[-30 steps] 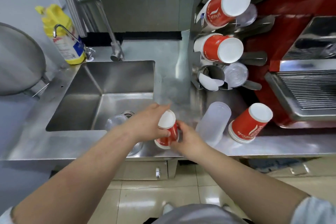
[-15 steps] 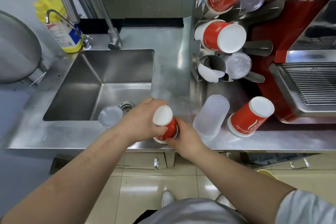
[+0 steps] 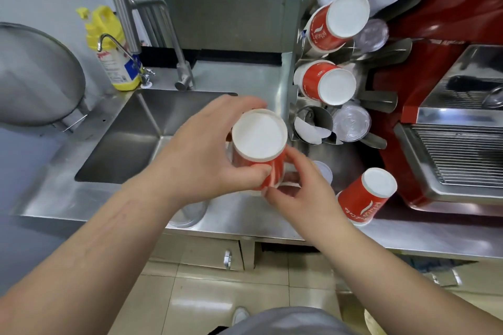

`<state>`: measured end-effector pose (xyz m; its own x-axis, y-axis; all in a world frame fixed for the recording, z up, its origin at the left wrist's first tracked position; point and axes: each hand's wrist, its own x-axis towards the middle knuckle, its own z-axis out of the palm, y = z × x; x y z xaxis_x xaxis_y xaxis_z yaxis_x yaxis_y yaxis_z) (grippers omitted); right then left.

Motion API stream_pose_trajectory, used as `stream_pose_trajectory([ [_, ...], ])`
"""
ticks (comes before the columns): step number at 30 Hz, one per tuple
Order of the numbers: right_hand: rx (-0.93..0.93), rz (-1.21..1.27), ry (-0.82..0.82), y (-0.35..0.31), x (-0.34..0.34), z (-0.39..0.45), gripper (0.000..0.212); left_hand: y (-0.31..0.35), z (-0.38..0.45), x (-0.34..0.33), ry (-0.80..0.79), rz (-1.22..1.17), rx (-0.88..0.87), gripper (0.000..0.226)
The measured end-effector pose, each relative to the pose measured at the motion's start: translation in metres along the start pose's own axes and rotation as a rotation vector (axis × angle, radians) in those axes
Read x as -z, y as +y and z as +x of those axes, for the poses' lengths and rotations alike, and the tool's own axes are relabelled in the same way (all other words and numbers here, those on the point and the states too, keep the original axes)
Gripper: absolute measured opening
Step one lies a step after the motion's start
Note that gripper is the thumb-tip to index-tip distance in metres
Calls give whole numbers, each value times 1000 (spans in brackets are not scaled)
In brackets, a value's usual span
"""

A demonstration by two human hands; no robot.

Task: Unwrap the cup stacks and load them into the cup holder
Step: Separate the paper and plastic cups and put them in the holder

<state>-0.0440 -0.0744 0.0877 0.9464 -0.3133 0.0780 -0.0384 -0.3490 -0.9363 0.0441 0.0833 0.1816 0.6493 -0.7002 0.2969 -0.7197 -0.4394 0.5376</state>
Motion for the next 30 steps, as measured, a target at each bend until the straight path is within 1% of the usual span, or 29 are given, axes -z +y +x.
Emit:
stream_pose_trajectory([
  [5,67,-9,109,-8,56,-8,66,39,18,-8,46,-131,-38,67],
  [7,80,-33,162,-6,81,-12,68,56,29,-18,43,-168,-70,68],
  [12,48,-110,246,5,135,-27,67,96,58,-54,2,-232,-130,70],
  [14,16,-123,265,17,151,-32,69,110,69,-70,-24,-242,-159,70],
  [18,-79,-91,271,43,177,-41,73,129,85,-104,-99,-256,-161,69],
  [24,-191,-46,206,75,180,-39,72,127,91,-139,-157,-228,-152,65],
  [26,-217,-40,184,80,177,-39,70,122,90,-147,-158,-214,-123,65],
  [30,-222,-50,159,89,171,-37,64,110,84,-166,-162,-242,4,72],
])
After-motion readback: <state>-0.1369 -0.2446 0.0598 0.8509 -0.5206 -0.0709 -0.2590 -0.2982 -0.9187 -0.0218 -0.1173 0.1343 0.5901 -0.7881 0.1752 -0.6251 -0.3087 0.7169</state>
